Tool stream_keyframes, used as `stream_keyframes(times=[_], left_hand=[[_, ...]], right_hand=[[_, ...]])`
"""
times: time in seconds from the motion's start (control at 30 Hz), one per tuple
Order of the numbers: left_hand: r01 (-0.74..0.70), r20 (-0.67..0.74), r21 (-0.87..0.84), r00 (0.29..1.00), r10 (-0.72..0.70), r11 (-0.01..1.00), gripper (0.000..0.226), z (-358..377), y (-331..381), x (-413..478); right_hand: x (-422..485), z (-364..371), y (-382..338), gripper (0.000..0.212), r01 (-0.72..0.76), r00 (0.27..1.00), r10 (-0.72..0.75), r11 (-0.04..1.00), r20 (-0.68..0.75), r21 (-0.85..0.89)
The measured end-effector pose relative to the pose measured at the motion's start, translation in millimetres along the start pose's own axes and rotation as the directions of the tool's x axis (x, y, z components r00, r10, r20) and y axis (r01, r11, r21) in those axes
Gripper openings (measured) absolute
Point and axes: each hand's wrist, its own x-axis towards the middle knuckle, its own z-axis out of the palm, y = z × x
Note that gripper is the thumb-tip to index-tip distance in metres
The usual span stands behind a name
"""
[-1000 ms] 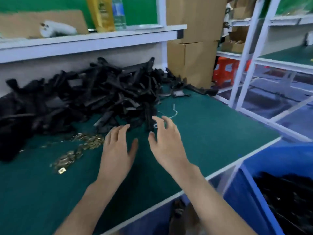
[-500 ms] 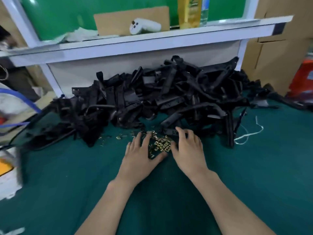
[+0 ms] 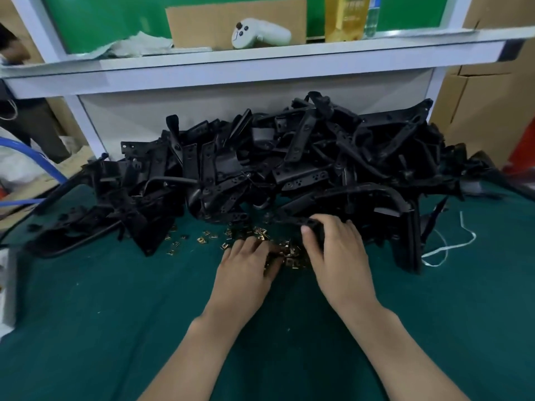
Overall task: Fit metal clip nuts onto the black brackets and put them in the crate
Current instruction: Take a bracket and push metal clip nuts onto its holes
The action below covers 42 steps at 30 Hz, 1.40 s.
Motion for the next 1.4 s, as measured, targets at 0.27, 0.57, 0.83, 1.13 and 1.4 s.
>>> stream_keyframes(times=[0.27,0.57,0.83,1.13,1.4], left_hand=[[-0.017,-0.056,-0.065,0.998,0.013,0.998,0.021,-5.2,3.2,-3.2],[0.169,-0.097,-0.665,0.946,-0.308,0.728,0.018,-27.7,10.8,-11.6],[0.265,0.23,-0.963,0.91,-0.346,0.057,0.013,-26.4,17.6,-25.1],[0.284,0.25,-0.956,0.919,-0.305,0.074,0.025,-19.4,14.6,-15.5],[0.249,0.21,-0.954,0.953,-0.219,0.167,0.024,-15.7,15.5,-10.9]], right_hand=[[9.6,-54.3,-36.8,0.012,0.119,0.929,0.216,0.594,-0.3,0.795],[24.6,-76.5,-28.3,0.036,-0.205,0.965,0.116,0.892,0.235,0.403],[3.6,-25.4,1.3,0.037,-0.239,0.899,0.191,0.968,0.394,0.075],[4.1,-18.7,11.4,0.042,-0.356,0.824,0.15,0.887,0.547,0.294],[7.5,-17.1,12.4,0.04,-0.399,0.81,0.154,0.852,0.566,0.34]])
